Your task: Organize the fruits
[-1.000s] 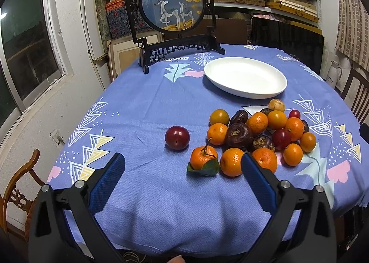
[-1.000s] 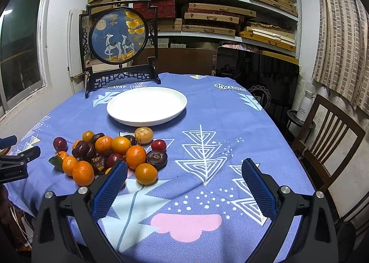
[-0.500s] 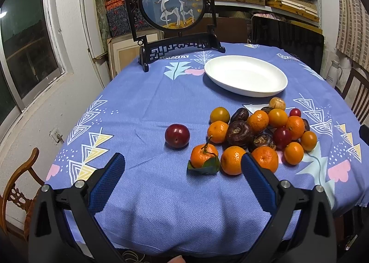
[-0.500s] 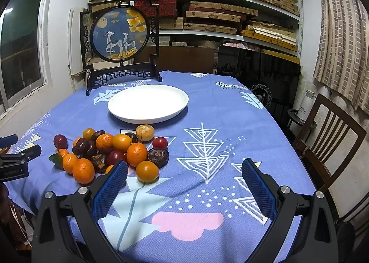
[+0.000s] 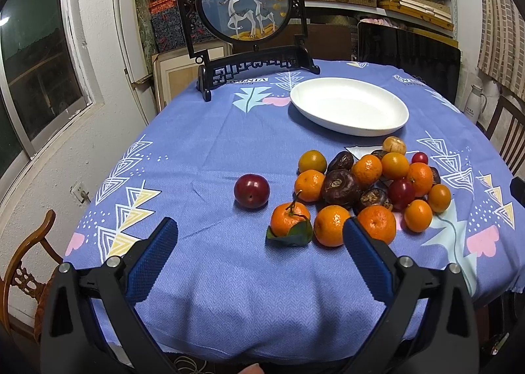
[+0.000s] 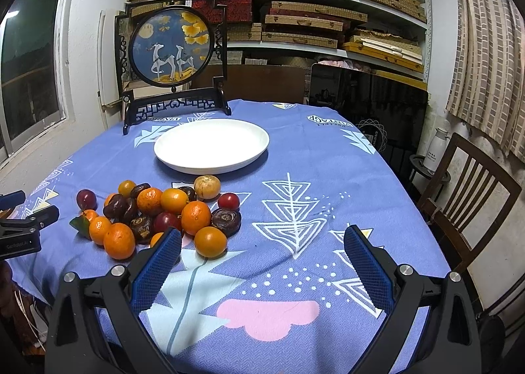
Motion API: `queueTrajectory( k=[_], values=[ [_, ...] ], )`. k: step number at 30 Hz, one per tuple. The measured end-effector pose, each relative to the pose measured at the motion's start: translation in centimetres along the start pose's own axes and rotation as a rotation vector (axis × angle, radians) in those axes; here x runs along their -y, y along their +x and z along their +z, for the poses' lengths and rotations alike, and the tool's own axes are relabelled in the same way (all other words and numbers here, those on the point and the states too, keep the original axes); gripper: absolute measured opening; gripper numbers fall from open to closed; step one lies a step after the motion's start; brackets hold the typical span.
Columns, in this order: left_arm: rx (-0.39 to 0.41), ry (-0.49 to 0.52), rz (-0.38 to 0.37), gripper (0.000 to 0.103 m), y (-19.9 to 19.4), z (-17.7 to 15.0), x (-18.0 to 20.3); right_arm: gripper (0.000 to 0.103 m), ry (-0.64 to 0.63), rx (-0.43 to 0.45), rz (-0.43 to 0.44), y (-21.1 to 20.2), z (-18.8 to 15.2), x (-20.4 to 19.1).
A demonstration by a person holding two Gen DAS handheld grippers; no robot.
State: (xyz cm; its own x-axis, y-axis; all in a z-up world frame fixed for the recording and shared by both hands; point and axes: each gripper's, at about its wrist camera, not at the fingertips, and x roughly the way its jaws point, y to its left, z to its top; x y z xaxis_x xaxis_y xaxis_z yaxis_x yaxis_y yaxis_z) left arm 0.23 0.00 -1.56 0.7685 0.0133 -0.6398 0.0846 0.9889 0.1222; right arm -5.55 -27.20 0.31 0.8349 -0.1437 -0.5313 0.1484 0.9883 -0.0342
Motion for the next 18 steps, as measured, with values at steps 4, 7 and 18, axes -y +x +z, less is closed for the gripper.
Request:
queueTrajectory(
  k=[4, 7, 18],
  values=[
    [-0.003, 0.002, 0.000, 0.098, 0.0, 0.1, 0.0, 0.099, -0.002, -0.004, 0.000, 0.2, -0.3, -0.2],
    [-0.007, 0.005, -0.009, 0.098, 0.1, -0.2, 0.0, 0.099, -0.003, -0.009, 0.002, 0.3, -0.5, -0.3],
    [-0.058, 0.047, -0.021, 0.098, 2.1, -0.8, 0.2, 0.099, -0.006, -0.061, 0.022, 2.0, -1.2, -0.1]
  ],
)
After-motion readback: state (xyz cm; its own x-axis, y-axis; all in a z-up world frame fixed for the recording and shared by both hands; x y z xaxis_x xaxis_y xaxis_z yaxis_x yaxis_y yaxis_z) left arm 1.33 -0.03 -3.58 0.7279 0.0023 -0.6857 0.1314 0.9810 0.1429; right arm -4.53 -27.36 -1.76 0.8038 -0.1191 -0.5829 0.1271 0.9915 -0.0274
